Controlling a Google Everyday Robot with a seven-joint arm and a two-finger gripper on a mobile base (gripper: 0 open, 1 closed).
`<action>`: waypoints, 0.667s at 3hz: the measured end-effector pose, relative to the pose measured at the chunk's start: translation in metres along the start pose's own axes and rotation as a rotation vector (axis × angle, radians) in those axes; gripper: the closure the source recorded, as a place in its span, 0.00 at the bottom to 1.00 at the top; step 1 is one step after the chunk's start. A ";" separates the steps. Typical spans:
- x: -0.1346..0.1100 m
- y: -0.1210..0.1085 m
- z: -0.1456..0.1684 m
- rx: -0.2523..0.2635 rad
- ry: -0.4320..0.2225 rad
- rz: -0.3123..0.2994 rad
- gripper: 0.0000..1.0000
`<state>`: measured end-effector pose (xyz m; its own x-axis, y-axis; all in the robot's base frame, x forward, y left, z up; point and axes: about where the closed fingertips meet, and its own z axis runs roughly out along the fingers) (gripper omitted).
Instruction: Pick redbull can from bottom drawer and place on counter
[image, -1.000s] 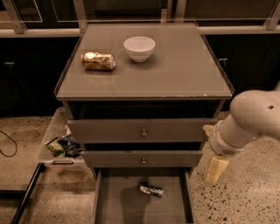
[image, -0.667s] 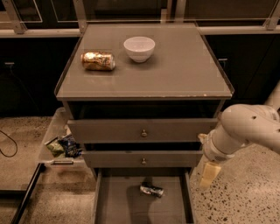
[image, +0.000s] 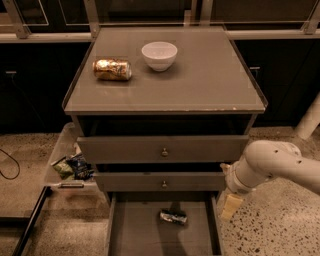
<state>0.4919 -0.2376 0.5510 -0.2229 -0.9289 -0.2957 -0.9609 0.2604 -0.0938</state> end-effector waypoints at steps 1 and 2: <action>0.012 -0.002 0.038 0.026 -0.036 0.014 0.00; 0.012 -0.002 0.039 0.026 -0.036 0.015 0.00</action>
Offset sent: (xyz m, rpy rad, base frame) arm 0.0026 -0.0022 -0.0327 0.0233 -0.0199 -0.0127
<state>0.4970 -0.2391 0.5109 -0.2303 -0.9150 -0.3312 -0.9530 0.2810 -0.1135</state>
